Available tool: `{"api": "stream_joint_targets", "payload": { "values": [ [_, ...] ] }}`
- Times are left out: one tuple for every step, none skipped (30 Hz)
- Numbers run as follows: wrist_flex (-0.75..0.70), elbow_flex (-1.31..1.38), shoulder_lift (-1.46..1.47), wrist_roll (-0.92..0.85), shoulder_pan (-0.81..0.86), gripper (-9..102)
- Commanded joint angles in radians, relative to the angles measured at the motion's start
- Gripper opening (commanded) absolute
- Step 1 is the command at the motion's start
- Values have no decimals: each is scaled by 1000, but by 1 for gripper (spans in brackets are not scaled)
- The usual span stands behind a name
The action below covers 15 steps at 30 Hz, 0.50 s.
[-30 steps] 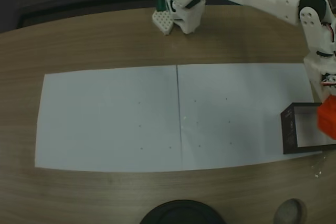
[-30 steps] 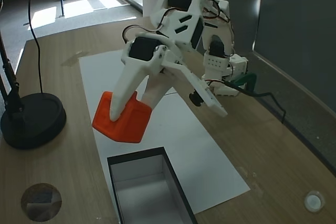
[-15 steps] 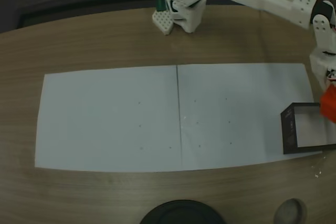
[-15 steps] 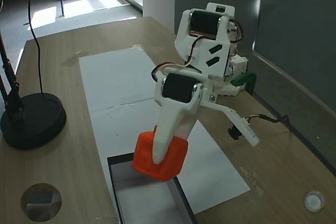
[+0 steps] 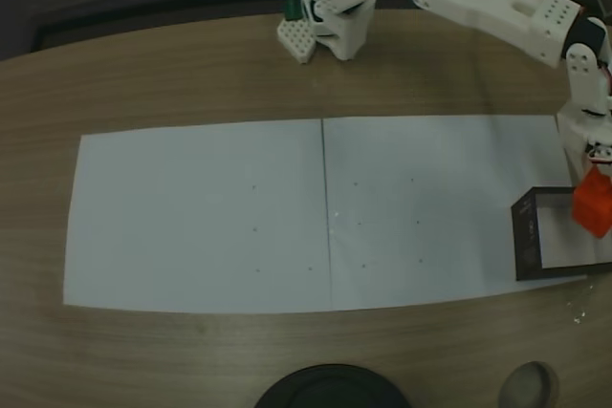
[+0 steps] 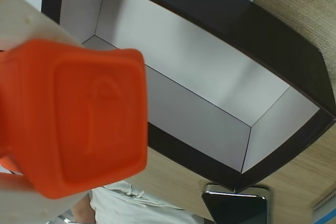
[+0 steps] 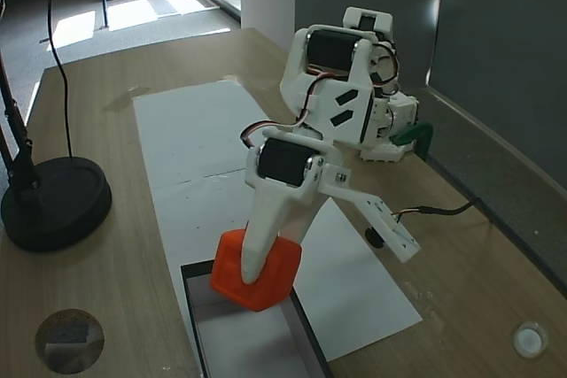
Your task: Grab a orange square and put it in the box.
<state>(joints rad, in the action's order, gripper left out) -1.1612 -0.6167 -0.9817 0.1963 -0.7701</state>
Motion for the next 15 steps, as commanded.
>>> {"api": "stream_joint_targets", "payload": {
  "values": [
    [3,80,-38,3,3,15],
    [3,80,-38,3,3,19],
    [2,80,-40,3,3,22],
    [2,80,-40,2,2,25],
    [2,78,-40,0,2,27],
    [2,75,-40,2,2,29],
    [2,75,-40,2,2,29],
    [2,75,-40,0,2,29],
    [2,75,-40,0,3,29],
    [2,75,-40,0,3,29],
    [2,74,-41,-2,3,29],
    [2,74,-41,-2,3,29],
    [2,74,-43,-2,3,29],
    [2,74,-44,-2,3,29],
    [2,74,-49,-2,3,29]
  ]
}}
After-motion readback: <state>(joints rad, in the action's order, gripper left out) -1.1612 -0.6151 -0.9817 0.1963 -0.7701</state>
